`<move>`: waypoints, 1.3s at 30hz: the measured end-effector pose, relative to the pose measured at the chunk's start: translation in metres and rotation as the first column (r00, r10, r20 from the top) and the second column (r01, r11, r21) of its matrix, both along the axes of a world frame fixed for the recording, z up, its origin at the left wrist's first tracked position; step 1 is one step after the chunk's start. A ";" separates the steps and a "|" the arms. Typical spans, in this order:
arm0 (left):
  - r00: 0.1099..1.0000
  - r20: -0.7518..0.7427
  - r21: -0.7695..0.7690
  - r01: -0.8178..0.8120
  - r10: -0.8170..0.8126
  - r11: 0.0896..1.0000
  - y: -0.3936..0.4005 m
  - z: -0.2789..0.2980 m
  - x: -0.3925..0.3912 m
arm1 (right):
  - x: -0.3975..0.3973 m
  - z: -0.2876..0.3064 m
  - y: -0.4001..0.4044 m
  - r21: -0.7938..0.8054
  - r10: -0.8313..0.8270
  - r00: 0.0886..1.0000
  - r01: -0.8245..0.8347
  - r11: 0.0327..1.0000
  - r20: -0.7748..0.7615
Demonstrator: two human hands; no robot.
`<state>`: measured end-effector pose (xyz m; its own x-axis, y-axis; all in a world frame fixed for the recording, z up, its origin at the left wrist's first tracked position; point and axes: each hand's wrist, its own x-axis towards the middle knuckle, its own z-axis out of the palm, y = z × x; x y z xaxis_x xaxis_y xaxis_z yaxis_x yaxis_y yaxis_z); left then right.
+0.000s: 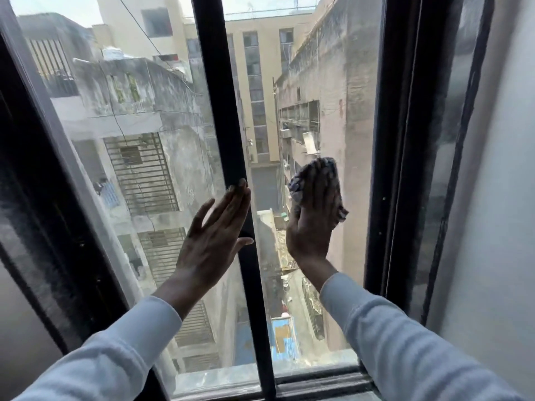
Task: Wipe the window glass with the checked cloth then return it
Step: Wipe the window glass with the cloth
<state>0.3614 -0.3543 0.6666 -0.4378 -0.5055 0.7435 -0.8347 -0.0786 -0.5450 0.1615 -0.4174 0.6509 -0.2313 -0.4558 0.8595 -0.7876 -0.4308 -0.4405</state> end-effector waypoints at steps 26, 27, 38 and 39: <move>0.999 -0.051 -0.029 0.006 -0.007 1.000 -0.006 -0.008 0.003 | -0.008 0.039 -0.045 -0.240 -0.034 0.856 -0.106 0.965 -0.516; 0.999 -0.050 -0.029 0.009 -0.010 1.000 -0.005 -0.009 0.003 | -0.018 0.041 -0.048 -0.231 -0.036 0.930 -0.053 0.972 -0.366; 0.997 -0.077 0.001 0.020 -0.020 1.000 -0.002 -0.007 0.000 | -0.052 -0.001 -0.051 -0.095 0.004 0.960 -0.032 0.995 -0.280; 0.996 -0.083 0.003 0.024 -0.024 1.000 -0.002 -0.007 -0.001 | -0.055 -0.002 -0.046 -0.041 -0.026 0.999 0.025 0.999 -0.037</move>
<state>0.3608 -0.3560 0.6599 -0.3867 -0.4988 0.7757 -0.8787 -0.0561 -0.4741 0.1062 -0.4630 0.6484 -0.2098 -0.4149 0.8853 -0.8141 -0.4274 -0.3932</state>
